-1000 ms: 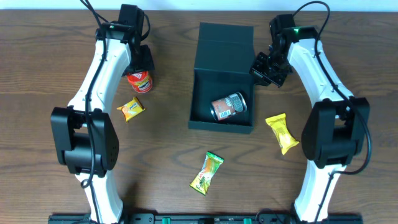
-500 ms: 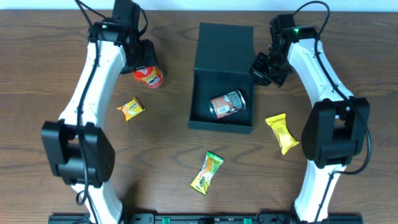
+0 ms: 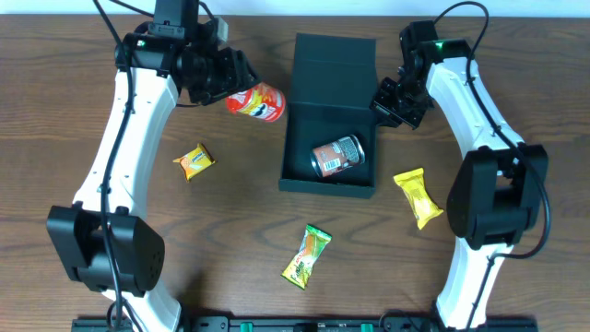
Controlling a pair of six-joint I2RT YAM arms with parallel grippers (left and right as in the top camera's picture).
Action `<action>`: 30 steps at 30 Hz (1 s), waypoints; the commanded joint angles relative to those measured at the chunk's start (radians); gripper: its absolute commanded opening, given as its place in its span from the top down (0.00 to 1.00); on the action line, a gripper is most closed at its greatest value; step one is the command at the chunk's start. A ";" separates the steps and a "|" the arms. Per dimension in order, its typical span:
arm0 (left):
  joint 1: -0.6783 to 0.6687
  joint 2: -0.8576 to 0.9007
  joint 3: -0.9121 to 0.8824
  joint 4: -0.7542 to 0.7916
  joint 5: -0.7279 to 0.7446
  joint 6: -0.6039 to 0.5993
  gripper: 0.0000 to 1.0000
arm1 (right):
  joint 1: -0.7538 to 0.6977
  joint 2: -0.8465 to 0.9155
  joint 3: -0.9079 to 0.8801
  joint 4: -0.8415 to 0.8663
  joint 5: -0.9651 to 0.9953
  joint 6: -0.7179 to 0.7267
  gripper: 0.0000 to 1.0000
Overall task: Pack container
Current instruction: 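Carry the left Pringles can right and lower it into the box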
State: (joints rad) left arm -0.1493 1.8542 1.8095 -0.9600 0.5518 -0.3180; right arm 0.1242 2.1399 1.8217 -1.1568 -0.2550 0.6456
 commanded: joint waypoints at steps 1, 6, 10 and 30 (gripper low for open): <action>-0.016 -0.017 -0.005 0.005 0.116 -0.012 0.42 | 0.008 0.005 -0.003 0.002 0.005 -0.011 0.98; -0.042 -0.016 -0.005 -0.003 0.133 -0.011 0.42 | -0.005 0.006 -0.003 -0.003 0.042 -0.011 0.98; -0.071 -0.016 -0.006 -0.003 0.149 -0.011 0.42 | -0.040 0.005 -0.003 -0.003 0.042 -0.011 0.98; -0.222 0.192 -0.008 0.164 0.122 -0.068 0.50 | -0.106 0.005 -0.003 -0.059 0.042 -0.027 0.98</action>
State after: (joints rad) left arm -0.3595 1.9991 1.8095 -0.8078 0.6735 -0.3580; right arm 0.0170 2.1399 1.8217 -1.2125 -0.2237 0.6407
